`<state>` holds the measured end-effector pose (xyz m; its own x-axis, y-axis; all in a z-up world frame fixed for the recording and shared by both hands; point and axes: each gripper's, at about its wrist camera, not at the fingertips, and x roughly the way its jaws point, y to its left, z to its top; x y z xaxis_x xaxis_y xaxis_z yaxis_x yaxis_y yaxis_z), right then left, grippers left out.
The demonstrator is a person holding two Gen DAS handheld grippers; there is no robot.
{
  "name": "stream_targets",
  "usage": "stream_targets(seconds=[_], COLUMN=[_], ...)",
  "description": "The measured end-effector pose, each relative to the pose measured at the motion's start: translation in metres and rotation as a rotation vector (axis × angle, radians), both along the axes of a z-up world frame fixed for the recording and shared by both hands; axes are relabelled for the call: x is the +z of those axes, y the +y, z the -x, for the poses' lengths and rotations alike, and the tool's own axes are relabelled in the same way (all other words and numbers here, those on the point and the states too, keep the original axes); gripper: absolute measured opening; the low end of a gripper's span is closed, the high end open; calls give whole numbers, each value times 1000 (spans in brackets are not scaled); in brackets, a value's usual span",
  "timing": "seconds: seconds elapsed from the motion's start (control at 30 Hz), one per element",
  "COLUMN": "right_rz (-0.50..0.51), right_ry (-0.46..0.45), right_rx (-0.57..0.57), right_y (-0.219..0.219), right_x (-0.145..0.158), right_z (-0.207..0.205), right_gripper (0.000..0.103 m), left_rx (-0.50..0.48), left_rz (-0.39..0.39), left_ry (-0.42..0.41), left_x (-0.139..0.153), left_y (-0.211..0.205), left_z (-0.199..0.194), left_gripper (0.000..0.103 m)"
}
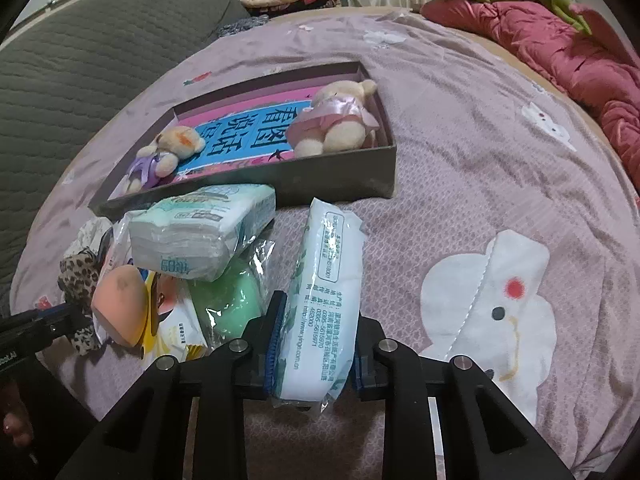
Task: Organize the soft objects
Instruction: 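Grasp the leopard-print scrunchie with the left tool while the right tool grasps a white wipe pack, then lift the leopard scrunchie over the box with the left tool while the right tool carries the wipe pack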
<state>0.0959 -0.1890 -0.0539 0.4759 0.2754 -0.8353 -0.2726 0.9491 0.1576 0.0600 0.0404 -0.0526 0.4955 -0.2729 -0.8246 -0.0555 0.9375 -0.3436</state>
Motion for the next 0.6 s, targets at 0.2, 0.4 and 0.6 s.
stream_targets(seconds=[0.2, 0.4, 0.6], right_rz=[-34, -76, -76], right_ry=[-15, -57, -88], right_rx=[8, 2, -19], right_y=[-3, -9, -14], right_x=[5, 19, 30], right_z=[0, 3, 6], right_gripper=[20, 20, 20], left_rx=[12, 22, 33], left_rz=[7, 9, -3], left_ry=[-42, -107, -132], left_x=[9, 22, 28], left_y=[1, 5, 6], left_z=[3, 5, 4], left_gripper=[13, 13, 13])
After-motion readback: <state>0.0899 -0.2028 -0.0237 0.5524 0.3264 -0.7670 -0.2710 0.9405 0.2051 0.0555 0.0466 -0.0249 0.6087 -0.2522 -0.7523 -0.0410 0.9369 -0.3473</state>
